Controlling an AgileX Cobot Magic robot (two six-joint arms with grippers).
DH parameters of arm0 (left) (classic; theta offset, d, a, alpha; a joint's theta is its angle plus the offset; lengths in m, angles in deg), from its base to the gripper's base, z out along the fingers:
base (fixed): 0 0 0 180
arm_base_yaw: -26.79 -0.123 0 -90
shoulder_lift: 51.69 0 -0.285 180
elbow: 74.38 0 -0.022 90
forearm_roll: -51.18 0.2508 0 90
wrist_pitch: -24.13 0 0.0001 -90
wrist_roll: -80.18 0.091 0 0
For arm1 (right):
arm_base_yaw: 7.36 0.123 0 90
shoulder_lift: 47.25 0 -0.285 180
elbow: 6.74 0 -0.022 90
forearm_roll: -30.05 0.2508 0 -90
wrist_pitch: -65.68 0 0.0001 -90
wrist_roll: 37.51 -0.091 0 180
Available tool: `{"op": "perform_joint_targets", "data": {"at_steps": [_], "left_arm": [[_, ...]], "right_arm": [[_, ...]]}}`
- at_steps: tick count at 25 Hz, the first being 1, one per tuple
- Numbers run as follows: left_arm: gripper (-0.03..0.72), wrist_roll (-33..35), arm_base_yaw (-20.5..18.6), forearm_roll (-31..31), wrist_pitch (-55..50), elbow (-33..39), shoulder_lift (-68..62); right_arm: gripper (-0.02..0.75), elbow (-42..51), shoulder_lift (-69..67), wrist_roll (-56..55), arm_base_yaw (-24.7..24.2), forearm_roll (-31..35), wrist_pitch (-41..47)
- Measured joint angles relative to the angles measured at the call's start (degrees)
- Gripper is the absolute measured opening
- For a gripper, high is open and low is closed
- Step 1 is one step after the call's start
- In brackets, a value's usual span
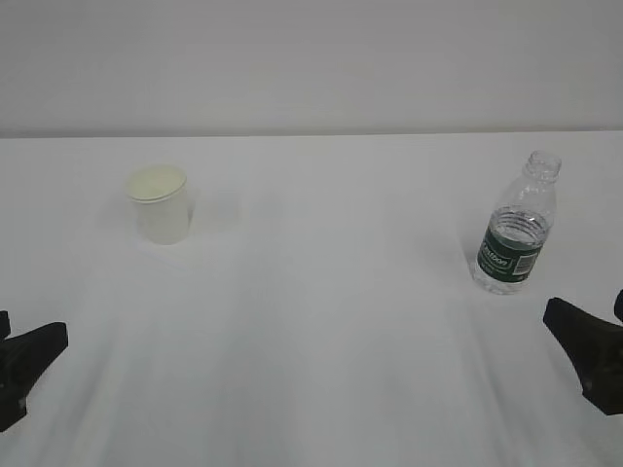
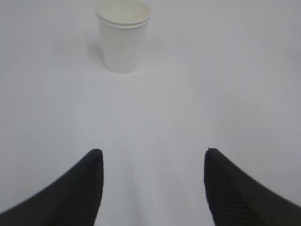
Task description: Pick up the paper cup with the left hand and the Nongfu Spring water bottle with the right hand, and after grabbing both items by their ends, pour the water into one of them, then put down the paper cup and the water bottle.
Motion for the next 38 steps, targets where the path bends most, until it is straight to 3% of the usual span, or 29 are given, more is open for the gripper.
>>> {"op": "perform_joint_targets", "data": {"at_steps": [6,14,19,23,29,38], "left_arm": [[0.484,-0.1,0.1,4.7,6.5,0.0,-6.2],[0.486,-0.1,0.1,4.7,18.3,0.0,-17.4],[0.553,-0.3,0.1,4.7,24.2,0.0,-21.3],[0.598,-0.3,0.1,2.9,25.8,0.0,-21.7],[0.608,-0.3,0.1,1.7,26.0,0.0,-22.3],[0.609,-0.3,0.1,2.2,26.1,-0.9,-29.2]], "right_arm": [[0.587,0.0,-4.8,0.3,0.0,-1.0,-4.4],[0.588,0.0,-11.5,0.6,0.0,-1.2,-13.1],[0.588,0.0,-15.5,2.3,0.0,-1.2,-14.7],[0.589,0.0,-19.6,2.4,0.0,-1.9,-17.1],[0.589,0.0,-25.2,2.4,0.0,-2.4,-19.2],[0.661,-0.1,-28.6,2.4,0.0,-0.5,-19.4]]}}
